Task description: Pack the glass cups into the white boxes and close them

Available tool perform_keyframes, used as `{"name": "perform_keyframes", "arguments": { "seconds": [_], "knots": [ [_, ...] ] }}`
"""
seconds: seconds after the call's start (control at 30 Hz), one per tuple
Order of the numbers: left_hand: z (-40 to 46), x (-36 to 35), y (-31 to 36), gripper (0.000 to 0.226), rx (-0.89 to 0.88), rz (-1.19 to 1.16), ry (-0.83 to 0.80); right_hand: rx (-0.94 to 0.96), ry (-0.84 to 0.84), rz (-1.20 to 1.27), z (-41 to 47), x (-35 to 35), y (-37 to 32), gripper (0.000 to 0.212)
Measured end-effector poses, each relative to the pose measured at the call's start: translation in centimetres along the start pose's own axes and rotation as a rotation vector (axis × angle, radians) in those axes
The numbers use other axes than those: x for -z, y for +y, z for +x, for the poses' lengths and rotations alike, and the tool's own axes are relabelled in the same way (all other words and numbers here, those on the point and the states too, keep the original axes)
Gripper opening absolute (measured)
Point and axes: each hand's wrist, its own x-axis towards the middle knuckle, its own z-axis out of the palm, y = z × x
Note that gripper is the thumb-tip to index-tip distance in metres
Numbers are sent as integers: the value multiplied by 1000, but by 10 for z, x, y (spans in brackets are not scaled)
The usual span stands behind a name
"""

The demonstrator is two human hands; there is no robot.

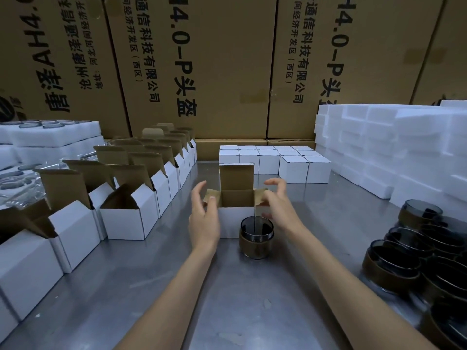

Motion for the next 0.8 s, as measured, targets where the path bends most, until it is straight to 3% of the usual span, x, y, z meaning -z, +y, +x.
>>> {"name": "perform_keyframes", "arguments": {
  "seconds": [0.07, 0.2, 0.43, 0.63, 0.8],
  "knots": [
    [0, 0, 0, 30, -12, 21, -21, 15, -45, -6, -2, 1, -4, 27],
    [0, 0, 0, 27, 28, -18, -39, 65, -72, -132, -3, 4, -7, 60],
    [1, -2, 0, 23, -4, -38, -53, 44, -4, -563, 6, 10, -12, 44],
    [0, -2, 0, 20, -28, -43, -55, 5, -16, -604, 9, 9, -15, 41],
    [1, -1, 1, 17, -7, -95, -80, 62, -157, -564, 14, 18, -22, 42]
  ]
}}
